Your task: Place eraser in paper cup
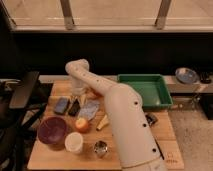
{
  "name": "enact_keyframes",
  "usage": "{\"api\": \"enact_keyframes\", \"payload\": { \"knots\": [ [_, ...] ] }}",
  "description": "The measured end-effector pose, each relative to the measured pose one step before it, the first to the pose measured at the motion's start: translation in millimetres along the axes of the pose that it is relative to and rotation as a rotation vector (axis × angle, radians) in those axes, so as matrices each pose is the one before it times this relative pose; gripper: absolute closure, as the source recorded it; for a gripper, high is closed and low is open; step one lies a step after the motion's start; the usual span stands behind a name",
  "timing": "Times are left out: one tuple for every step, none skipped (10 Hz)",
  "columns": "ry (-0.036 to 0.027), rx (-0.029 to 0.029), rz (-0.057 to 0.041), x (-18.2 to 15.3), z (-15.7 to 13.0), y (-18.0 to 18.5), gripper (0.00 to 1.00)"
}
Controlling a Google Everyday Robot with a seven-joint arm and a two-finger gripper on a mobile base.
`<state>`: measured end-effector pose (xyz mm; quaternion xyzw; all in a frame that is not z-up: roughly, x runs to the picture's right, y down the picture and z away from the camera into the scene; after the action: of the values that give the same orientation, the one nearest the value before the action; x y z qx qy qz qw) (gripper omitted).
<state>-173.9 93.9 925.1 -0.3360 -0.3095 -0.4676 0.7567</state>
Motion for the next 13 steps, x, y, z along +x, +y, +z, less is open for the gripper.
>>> {"api": "enact_keyframes", "payload": {
  "knots": [
    [0.00783, 0.00433, -0.00066, -0.63, -2.33, -0.88, 0.82],
    [0.01297, 0.0086, -0.00387, -1.61, -5.31, -2.16, 0.92],
    [0.01241, 0.00864, -0.00255, -1.08, -7.03, -0.87, 0.99],
    [0.01068, 0.01158, -0.00125, -0.44, -7.2, -1.47, 1.0],
    [0.005, 0.02422, 0.00452, 0.93, -11.29, -0.13, 1.0],
    [-0.00144, 0.0326, 0.01101, 2.32, -18.62, -1.61, 1.0],
    [-0.00351, 0.0121, 0.00122, 0.52, -14.06, 1.18, 1.0],
    [-0.00076, 0.01364, -0.00379, -1.3, -23.33, 1.48, 1.0],
    [0.0036, 0.00696, -0.00042, -0.79, -18.39, 3.37, 1.0],
    [0.00999, 0.00554, -0.00201, -2.07, -18.15, 3.88, 1.0],
    [0.01211, -0.00006, 0.00209, -3.82, -16.04, 5.8, 1.0],
    [0.00697, -0.00146, -0.00413, -7.82, -9.75, 4.56, 1.0],
    [0.00864, -0.00124, 0.00348, -7.79, -10.28, 10.12, 1.0]
  ]
}}
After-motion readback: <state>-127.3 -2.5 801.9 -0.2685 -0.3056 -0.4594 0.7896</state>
